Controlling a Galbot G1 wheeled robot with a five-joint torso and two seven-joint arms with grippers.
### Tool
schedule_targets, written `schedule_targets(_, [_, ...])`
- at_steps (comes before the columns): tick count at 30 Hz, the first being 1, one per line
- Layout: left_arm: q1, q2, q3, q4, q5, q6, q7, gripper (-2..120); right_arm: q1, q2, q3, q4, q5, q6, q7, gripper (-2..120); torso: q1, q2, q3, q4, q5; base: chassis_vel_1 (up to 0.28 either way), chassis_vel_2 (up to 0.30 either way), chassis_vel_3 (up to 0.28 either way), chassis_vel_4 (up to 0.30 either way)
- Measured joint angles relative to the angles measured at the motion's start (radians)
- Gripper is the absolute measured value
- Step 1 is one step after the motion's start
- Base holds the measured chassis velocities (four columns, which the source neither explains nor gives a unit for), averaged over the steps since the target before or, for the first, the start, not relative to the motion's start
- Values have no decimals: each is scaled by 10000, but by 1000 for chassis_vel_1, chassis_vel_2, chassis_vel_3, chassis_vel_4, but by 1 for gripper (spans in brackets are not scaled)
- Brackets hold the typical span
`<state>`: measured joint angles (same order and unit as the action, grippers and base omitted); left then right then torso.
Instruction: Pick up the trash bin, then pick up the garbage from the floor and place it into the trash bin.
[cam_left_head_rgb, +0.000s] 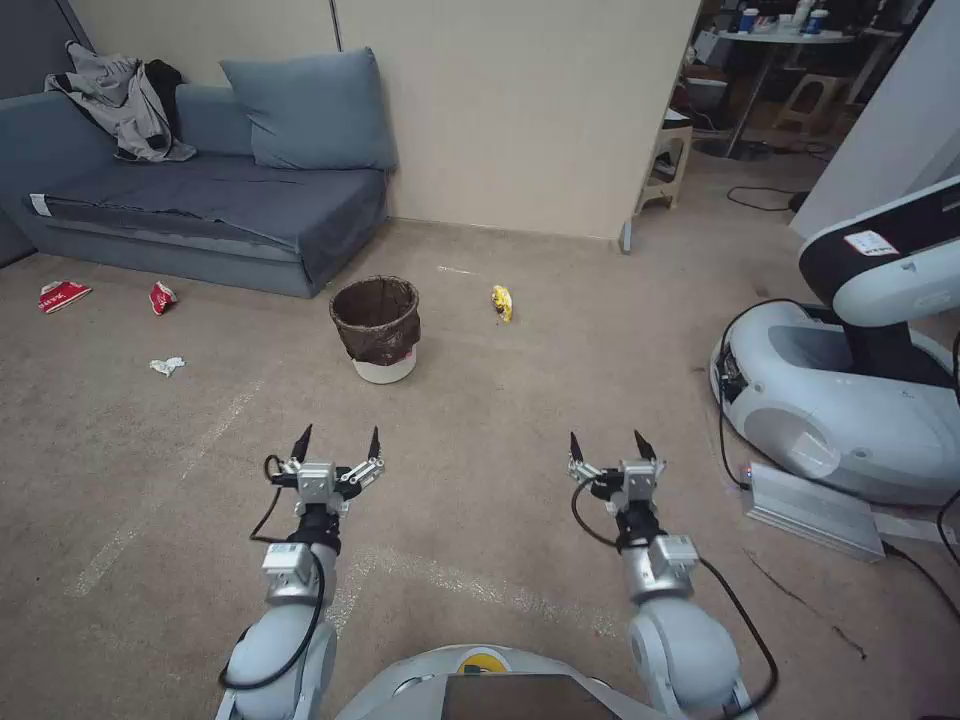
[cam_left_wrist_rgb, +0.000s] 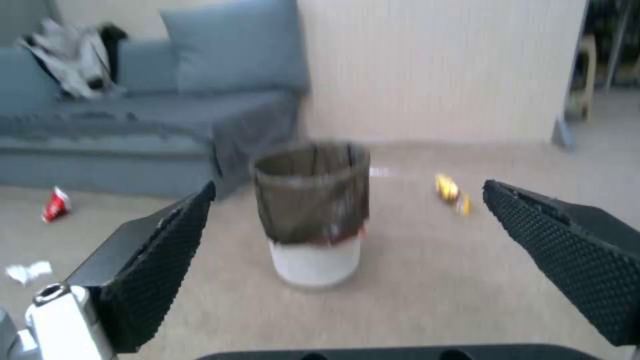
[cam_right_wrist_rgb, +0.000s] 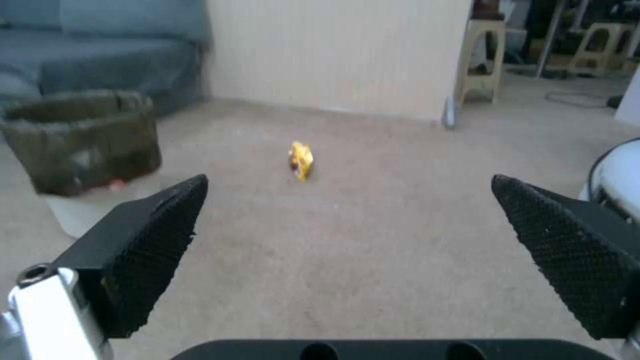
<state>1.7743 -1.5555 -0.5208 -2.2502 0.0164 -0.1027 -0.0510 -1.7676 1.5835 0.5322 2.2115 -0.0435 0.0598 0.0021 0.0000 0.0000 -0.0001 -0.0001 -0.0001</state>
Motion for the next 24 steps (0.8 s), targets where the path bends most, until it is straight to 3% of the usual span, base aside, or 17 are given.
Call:
schedule_targets(8, [1144,-269,122,-1312,67,-576,-271,100,-703,266,-8,540,-53,360,-75,100,0,0,0,6,4,0,0,0,0])
schedule_targets(24, [1310,-174,-148,-1246,-88,-718,-240,100,-705,186,50,428,130,471,-154,100,0,0,1,1,1,0,0,0,0])
